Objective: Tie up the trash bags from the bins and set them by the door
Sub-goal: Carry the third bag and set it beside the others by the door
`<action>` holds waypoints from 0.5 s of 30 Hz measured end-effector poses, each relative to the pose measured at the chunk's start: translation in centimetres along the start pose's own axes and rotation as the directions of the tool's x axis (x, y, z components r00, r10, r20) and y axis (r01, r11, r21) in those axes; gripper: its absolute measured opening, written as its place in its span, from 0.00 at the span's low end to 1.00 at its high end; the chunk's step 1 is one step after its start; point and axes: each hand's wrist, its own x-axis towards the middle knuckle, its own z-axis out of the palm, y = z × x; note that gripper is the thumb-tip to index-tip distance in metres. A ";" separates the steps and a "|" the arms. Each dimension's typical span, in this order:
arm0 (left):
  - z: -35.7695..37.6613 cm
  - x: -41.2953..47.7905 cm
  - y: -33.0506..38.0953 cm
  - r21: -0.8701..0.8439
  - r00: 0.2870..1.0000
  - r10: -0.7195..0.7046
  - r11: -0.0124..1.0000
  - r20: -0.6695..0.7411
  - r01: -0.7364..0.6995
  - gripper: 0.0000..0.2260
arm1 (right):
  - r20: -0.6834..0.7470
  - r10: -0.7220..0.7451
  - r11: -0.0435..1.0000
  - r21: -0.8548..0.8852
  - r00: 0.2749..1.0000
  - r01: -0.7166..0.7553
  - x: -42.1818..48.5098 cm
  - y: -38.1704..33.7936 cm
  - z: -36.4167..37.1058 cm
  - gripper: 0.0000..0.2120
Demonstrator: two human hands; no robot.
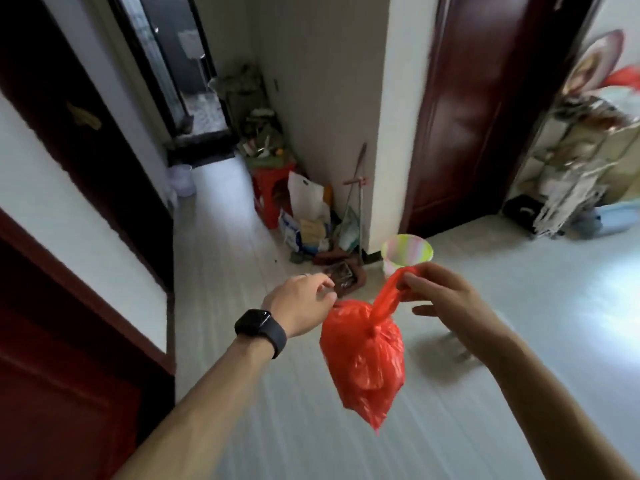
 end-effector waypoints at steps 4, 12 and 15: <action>-0.9 5.6 7.8 0.038 0.991 0.132 0.991 -0.004 -0.132 0.14 | -0.113 -0.004 0.998 0.054 0.994 0.010 0.4 -0.2 -8.1 0.08; 2.3 17.5 24.2 0.086 0.936 0.348 0.932 0.052 -0.351 0.18 | -0.387 0.025 0.999 0.045 0.922 -0.008 2.9 1.6 -24.6 0.08; 4.5 21.9 29.4 0.067 0.900 0.426 0.899 0.088 -0.432 0.15 | -0.465 0.031 1.000 0.011 0.885 -0.029 3.3 2.6 -29.9 0.07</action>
